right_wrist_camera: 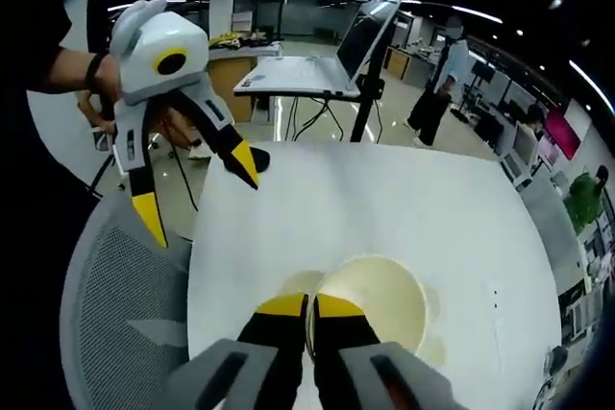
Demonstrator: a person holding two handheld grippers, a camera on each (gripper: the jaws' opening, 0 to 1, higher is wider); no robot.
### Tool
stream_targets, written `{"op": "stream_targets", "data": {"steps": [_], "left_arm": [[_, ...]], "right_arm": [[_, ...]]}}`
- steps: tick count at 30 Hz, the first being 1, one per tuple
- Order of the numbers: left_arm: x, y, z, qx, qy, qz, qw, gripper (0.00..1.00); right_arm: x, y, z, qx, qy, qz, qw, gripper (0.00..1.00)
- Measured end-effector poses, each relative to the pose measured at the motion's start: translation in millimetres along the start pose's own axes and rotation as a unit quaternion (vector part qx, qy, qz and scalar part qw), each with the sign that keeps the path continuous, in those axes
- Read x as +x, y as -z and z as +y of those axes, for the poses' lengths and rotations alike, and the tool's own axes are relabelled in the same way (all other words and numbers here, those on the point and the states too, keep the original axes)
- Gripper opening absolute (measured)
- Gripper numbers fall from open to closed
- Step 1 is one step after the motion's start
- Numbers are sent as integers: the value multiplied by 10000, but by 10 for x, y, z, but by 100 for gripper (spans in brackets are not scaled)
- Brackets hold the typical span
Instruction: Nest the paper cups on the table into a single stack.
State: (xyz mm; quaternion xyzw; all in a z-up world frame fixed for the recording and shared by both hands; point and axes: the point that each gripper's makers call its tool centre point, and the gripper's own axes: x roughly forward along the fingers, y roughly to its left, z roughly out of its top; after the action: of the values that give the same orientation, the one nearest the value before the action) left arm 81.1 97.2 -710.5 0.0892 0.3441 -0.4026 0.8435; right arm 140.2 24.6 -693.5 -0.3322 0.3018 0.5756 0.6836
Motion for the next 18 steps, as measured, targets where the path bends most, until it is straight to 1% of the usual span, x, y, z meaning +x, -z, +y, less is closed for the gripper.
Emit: {"op": "stream_targets", "data": {"steps": [4, 13, 14, 18], "left_arm": [[0, -5, -19, 3, 5, -1, 10000, 64], [-11, 13, 17, 13, -13, 7, 10000, 63], [-16, 16, 23, 10, -19, 4, 10000, 63], [-23, 22, 19, -3, -39, 6, 10000, 63]], "right_arm": [[33, 2, 28, -27, -52, 25, 10000, 0], [184, 8, 118, -138, -232, 173, 9995, 0], [229, 24, 133, -161, -262, 200, 9993, 0], [299, 43, 133, -165, -319, 251, 9990, 0]]}}
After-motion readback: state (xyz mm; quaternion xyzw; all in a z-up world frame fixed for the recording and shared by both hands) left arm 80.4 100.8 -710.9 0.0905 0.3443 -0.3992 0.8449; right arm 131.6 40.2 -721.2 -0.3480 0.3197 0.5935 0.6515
